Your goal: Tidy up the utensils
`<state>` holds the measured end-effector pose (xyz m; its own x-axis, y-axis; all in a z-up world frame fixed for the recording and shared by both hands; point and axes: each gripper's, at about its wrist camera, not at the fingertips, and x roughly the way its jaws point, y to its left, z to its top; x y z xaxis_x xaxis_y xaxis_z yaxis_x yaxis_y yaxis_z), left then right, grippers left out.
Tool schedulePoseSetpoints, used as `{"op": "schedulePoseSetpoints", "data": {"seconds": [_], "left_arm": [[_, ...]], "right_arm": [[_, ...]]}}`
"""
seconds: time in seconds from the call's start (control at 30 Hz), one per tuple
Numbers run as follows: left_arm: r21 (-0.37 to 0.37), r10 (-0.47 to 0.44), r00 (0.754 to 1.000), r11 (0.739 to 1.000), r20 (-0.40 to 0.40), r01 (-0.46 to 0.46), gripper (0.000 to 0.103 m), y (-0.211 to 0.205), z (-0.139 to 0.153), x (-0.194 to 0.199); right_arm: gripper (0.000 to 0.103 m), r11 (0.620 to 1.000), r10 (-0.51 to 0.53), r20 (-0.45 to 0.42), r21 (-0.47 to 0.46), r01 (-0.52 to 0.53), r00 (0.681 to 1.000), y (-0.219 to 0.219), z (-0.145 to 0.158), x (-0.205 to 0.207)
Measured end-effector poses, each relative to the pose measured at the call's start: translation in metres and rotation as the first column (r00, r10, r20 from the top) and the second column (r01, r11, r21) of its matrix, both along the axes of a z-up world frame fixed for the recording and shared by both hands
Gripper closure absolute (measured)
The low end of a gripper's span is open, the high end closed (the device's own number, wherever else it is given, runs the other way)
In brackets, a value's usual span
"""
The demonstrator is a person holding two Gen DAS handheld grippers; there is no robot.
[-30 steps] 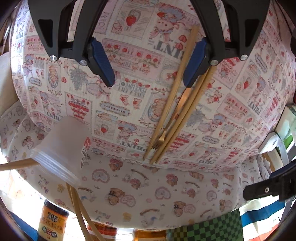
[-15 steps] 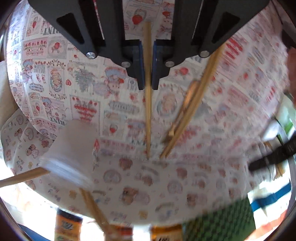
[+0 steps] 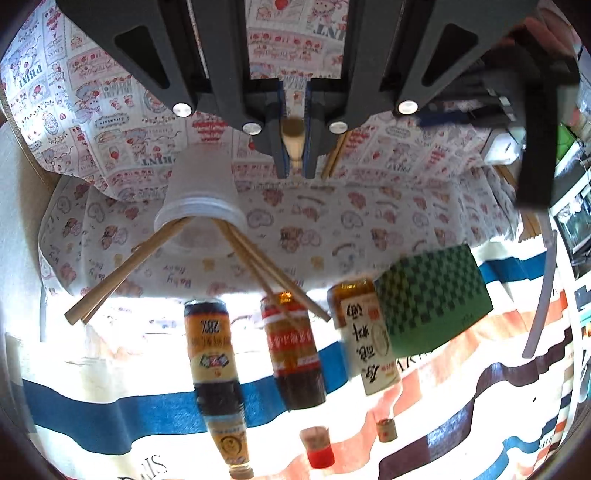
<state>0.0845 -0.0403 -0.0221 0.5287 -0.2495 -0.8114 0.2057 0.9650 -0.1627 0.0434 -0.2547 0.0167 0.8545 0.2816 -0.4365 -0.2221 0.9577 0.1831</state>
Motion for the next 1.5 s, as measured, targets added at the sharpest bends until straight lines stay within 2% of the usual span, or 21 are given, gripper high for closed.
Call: {"op": "schedulePoseSetpoints", "data": {"seconds": [0.1, 0.2, 0.27, 0.37, 0.53, 0.7, 0.9, 0.97, 1.0, 1.1, 1.17, 1.3, 1.5], "left_arm": [[-0.023, -0.03, 0.999, 0.999, -0.044, 0.029, 0.083, -0.009, -0.008, -0.001], [-0.01, -0.052, 0.997, 0.999, -0.058, 0.051, 0.083, -0.016, -0.012, -0.003], [0.023, -0.063, 0.996, 0.998, -0.061, 0.064, 0.083, -0.023, -0.015, -0.007], [0.085, -0.046, 0.997, 0.995, -0.059, 0.051, 0.083, -0.029, -0.02, -0.005], [0.086, -0.035, 0.998, 0.996, -0.058, 0.04, 0.083, -0.031, -0.022, -0.005], [0.155, -0.014, 1.0, 0.988, -0.02, 0.017, 0.083, -0.038, -0.025, -0.007], [0.172, -0.023, 0.999, 0.985, -0.023, 0.027, 0.083, -0.04, -0.03, -0.006], [0.145, -0.038, 0.999, 0.988, -0.033, 0.042, 0.096, -0.039, -0.031, -0.004], [0.136, -0.039, 0.998, 0.99, -0.039, 0.044, 0.096, -0.039, -0.031, -0.003], [0.106, -0.015, 1.0, 0.994, 0.026, 0.012, 0.097, -0.027, -0.017, -0.008], [0.084, 0.003, 0.993, 0.996, 0.118, -0.013, 0.097, -0.022, 0.001, -0.017], [0.055, 0.023, 0.963, 0.998, 0.268, -0.039, 0.097, -0.012, 0.03, -0.033], [-0.057, 0.082, 0.915, 0.996, 0.395, -0.065, 0.097, 0.006, 0.058, -0.045]], "right_arm": [[0.096, 1.0, -0.007, -0.007, -0.006, 0.007, 1.0, 0.0, 0.0, 0.002], [0.096, 1.0, -0.004, -0.015, -0.017, 0.003, 1.0, 0.003, -0.002, 0.003], [0.096, 1.0, 0.001, -0.022, -0.022, -0.001, 1.0, 0.003, -0.004, 0.005], [0.096, 1.0, 0.003, -0.029, -0.026, -0.004, 1.0, 0.004, -0.007, 0.006], [0.096, 1.0, 0.0, -0.033, -0.026, -0.001, 0.999, 0.003, -0.007, 0.006], [0.096, 0.999, -0.014, -0.038, -0.031, 0.013, 0.999, 0.002, -0.009, 0.009], [0.096, 1.0, -0.026, -0.024, -0.014, 0.025, 0.999, -0.002, -0.007, 0.009], [0.096, 1.0, -0.026, -0.02, 0.0, 0.026, 0.999, -0.004, -0.005, 0.008], [0.096, 1.0, -0.024, -0.016, 0.009, 0.025, 1.0, -0.006, -0.005, 0.008], [0.096, 0.999, -0.02, 0.003, 0.027, 0.02, 1.0, -0.008, -0.002, 0.006], [0.096, 0.999, -0.023, 0.017, 0.04, 0.022, 1.0, -0.01, 0.0, 0.004], [0.096, 0.997, -0.021, 0.048, 0.07, 0.017, 0.999, -0.014, 0.005, 0.0], [0.096, 0.991, -0.027, 0.108, 0.135, 0.012, 0.994, -0.026, 0.015, -0.008]]}}
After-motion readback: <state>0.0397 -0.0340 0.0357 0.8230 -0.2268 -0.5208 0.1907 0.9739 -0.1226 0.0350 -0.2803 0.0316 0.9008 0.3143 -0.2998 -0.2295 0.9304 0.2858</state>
